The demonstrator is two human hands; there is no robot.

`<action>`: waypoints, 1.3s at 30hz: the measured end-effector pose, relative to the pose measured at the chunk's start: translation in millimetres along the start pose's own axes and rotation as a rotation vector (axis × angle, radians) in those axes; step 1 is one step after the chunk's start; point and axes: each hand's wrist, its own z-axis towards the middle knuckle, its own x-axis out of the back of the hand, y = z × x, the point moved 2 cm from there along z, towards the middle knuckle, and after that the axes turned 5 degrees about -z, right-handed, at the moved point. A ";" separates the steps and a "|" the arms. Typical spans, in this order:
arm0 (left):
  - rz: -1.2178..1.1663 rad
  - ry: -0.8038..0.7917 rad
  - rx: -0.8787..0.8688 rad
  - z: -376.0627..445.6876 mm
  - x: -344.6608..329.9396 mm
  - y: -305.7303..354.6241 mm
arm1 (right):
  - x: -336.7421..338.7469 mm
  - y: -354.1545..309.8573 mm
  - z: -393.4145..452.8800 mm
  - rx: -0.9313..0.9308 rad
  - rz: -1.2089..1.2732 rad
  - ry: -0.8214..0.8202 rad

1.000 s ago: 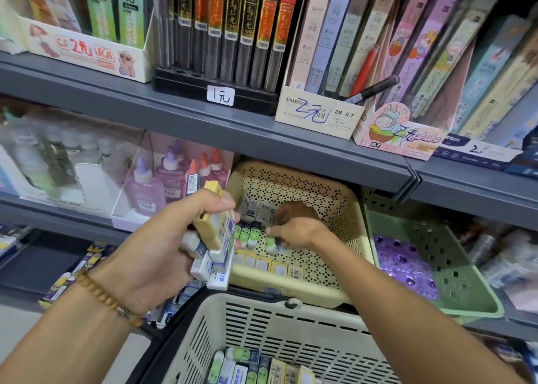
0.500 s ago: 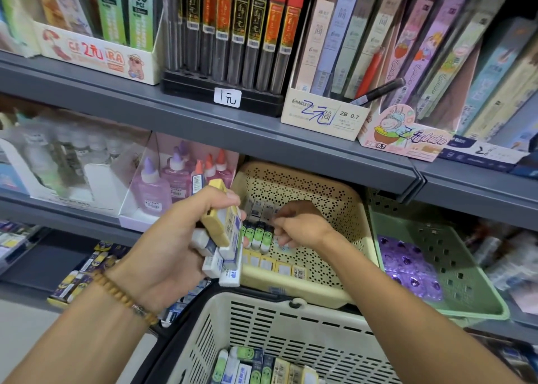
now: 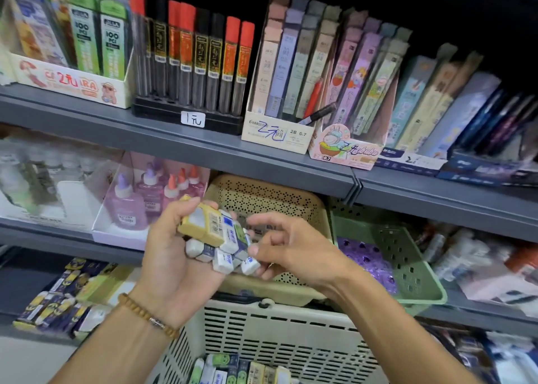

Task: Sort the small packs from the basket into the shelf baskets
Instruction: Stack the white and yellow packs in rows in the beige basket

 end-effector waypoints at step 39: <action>0.201 0.119 -0.081 3.4 29.9 47.1 | 23.7 60.1 157.4 -0.239 -0.525 0.118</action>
